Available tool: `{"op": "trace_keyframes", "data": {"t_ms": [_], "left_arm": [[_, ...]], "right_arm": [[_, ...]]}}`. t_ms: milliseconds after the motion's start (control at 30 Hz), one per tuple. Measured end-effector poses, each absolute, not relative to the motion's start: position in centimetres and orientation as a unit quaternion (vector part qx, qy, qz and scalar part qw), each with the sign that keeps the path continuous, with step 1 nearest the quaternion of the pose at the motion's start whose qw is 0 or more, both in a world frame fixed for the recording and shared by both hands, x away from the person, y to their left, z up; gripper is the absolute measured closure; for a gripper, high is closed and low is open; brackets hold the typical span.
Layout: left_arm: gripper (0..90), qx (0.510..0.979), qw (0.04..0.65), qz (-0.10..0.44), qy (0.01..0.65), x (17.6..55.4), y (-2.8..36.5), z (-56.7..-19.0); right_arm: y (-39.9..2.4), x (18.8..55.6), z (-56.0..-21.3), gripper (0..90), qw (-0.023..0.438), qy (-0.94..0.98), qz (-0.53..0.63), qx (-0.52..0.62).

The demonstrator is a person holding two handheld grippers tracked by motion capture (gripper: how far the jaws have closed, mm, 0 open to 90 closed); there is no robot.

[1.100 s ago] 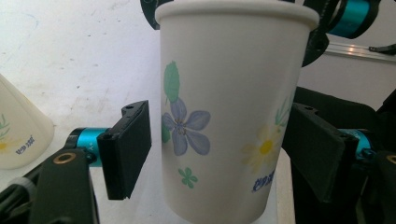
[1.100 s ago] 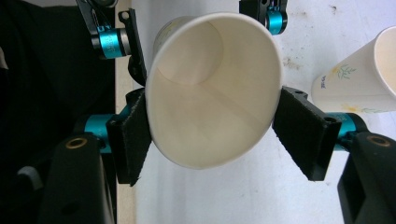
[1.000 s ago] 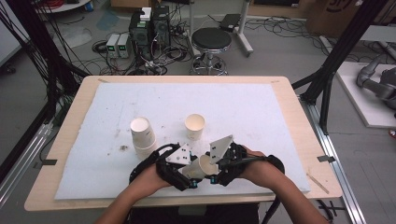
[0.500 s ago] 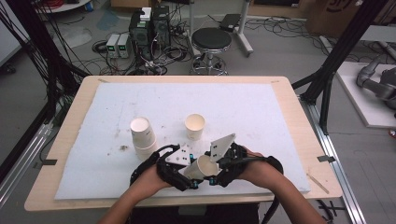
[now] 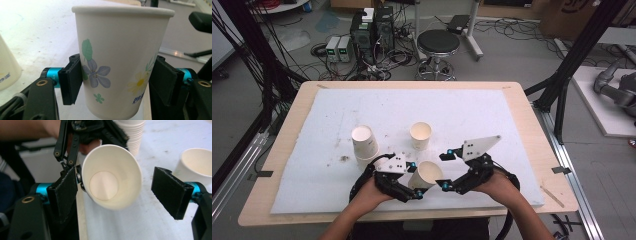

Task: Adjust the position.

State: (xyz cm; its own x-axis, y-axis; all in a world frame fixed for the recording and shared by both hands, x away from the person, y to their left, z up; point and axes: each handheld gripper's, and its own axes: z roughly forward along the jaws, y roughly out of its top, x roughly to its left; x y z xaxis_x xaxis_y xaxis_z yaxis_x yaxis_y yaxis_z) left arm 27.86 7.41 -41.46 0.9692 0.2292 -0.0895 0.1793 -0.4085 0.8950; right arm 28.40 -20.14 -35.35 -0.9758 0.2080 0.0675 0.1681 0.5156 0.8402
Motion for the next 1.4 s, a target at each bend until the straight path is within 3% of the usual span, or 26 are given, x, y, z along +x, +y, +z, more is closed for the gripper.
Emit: {"op": "trace_keyframes", "data": {"t_ms": [433,767,1400], "left_arm": [[30.2,0.787,0.593,0.044,0.163,28.3,9.4,-42.6],[30.0,0.757,0.624,0.067,0.182,28.4,10.7,-42.3],[29.6,0.729,0.652,0.095,0.184,27.9,11.4,-42.0]], "right_arm": [[-26.5,27.7,-37.8,21.9,0.110,0.813,0.527,0.223],[-29.0,27.3,-39.2,21.9,0.157,0.794,0.523,0.267],[-31.3,27.2,-39.8,22.0,0.196,0.771,0.516,0.318]]}}
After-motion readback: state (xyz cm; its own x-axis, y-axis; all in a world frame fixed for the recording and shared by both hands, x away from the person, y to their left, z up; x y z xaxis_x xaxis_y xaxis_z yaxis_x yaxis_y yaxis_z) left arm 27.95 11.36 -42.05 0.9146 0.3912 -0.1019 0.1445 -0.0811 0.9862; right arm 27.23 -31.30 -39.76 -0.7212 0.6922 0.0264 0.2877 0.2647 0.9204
